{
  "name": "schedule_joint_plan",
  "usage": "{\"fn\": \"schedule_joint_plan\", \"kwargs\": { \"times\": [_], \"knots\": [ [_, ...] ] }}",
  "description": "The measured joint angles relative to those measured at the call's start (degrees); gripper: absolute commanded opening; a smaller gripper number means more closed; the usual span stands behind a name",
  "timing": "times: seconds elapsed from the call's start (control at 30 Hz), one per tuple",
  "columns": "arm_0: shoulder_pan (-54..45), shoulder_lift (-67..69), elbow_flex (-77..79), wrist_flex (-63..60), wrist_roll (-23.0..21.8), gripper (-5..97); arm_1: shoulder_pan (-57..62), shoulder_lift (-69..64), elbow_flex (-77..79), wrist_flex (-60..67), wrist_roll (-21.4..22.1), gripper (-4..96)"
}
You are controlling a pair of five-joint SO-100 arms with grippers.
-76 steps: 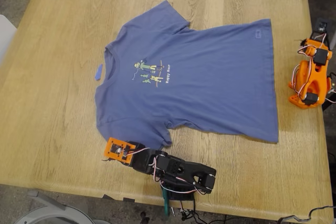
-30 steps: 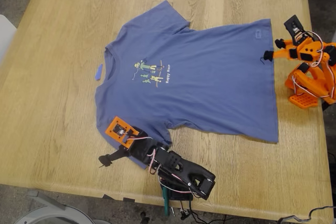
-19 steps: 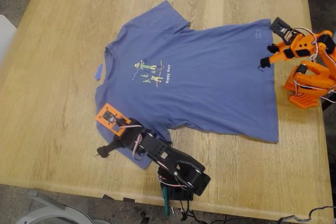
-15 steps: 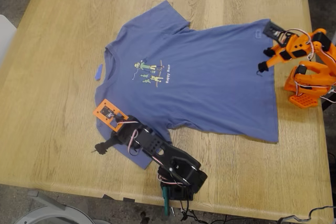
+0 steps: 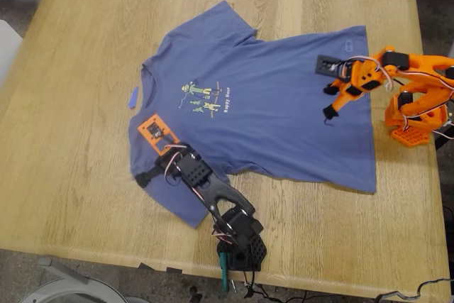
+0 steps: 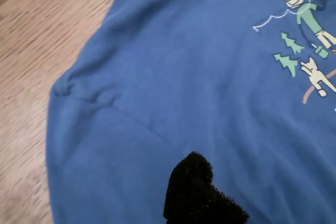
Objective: Fold a T-shirt
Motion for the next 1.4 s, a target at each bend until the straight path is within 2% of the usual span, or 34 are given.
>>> {"fn": "schedule_joint_plan", "kwargs": {
  "times": [0.27,0.63,1.0,1.4],
  "knots": [
    [2.8,-12.1,-6.8,-5.3,3.8,68,-1.8,-14.0,-8.1,-8.7,-0.9,35.2],
    [4.3,-27.2,-14.0,-16.7,5.5,68,-4.6,-27.5,-15.6,-14.6,-1.5,34.0],
    [2.8,-44.9,-24.9,-29.5,8.1,66,-5.3,-31.9,-18.3,-15.4,-1.5,33.7],
    [2.1,-64.4,-47.0,-30.5,8.5,66,-6.7,-37.5,-22.1,-16.3,-1.5,33.0]
  ]
}}
